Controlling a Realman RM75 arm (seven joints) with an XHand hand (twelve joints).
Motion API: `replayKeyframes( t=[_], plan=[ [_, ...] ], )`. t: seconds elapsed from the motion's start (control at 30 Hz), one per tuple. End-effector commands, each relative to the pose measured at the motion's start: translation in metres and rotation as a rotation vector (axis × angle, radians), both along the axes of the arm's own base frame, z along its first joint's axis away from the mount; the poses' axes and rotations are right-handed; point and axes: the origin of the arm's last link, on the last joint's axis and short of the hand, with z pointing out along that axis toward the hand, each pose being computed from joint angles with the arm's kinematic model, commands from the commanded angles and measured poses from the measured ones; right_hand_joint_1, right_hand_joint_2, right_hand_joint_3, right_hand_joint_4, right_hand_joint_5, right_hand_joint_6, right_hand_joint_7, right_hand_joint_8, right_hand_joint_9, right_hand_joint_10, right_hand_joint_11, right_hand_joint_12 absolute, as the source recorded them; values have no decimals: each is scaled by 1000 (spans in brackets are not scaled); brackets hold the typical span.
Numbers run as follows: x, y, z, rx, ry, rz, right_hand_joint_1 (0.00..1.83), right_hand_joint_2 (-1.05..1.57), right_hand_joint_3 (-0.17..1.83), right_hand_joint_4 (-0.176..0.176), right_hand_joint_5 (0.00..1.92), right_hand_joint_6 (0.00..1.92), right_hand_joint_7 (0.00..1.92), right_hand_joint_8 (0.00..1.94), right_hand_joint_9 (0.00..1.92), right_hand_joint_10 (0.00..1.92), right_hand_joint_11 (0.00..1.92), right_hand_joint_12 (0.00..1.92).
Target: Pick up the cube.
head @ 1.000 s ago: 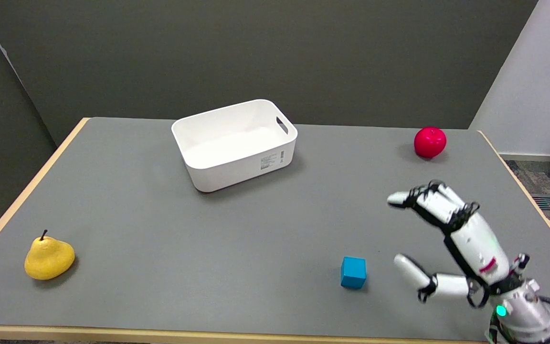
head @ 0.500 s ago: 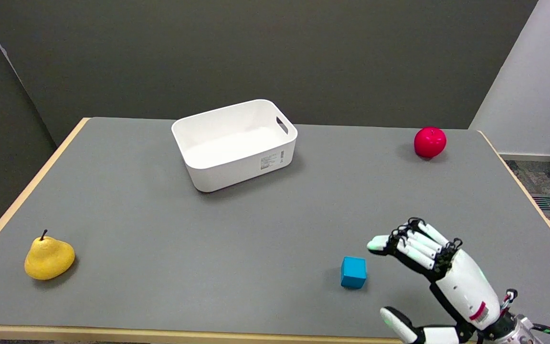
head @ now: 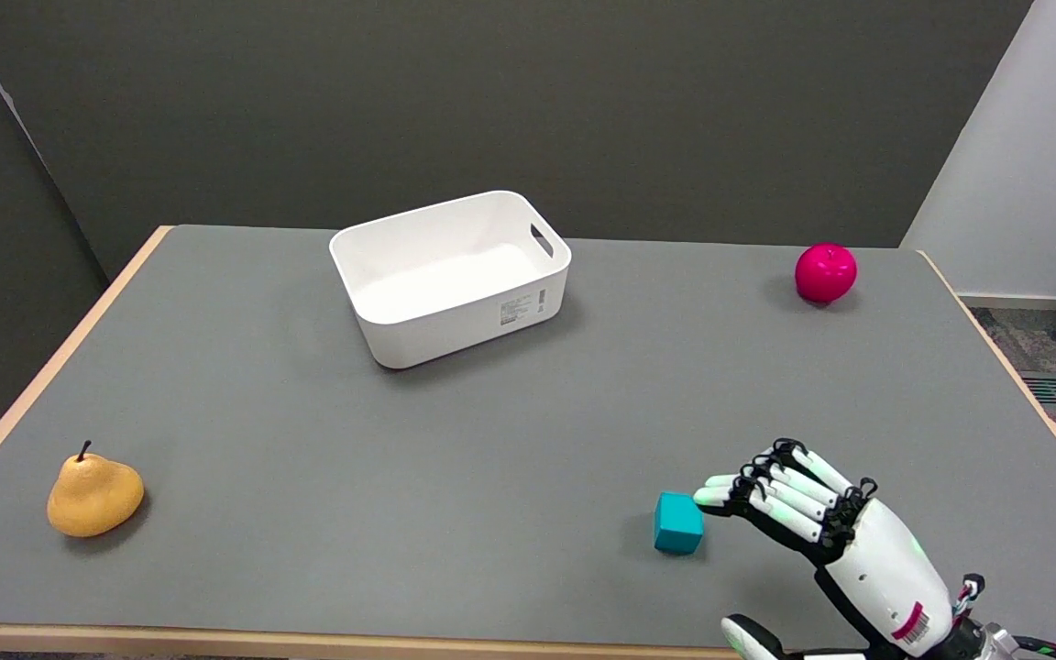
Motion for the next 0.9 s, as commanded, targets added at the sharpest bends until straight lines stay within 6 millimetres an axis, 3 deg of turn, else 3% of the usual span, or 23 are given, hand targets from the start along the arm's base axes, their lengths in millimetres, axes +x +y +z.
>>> replayKeyframes(
  t=[0.03, 0.4, 0.9],
  plan=[
    [-13, -14, 14, -68, 47, -36, 468, 659, 857, 51, 356, 664, 502, 537, 416, 1033, 171, 1343],
    [-22, -52, 30, -141, 60, -93, 472, 655, 858, 47, 354, 657, 501, 537, 416, 1033, 178, 1352],
    [-36, -73, 27, -163, 69, -161, 487, 651, 857, 33, 359, 665, 512, 559, 427, 1050, 185, 1362]
  ],
)
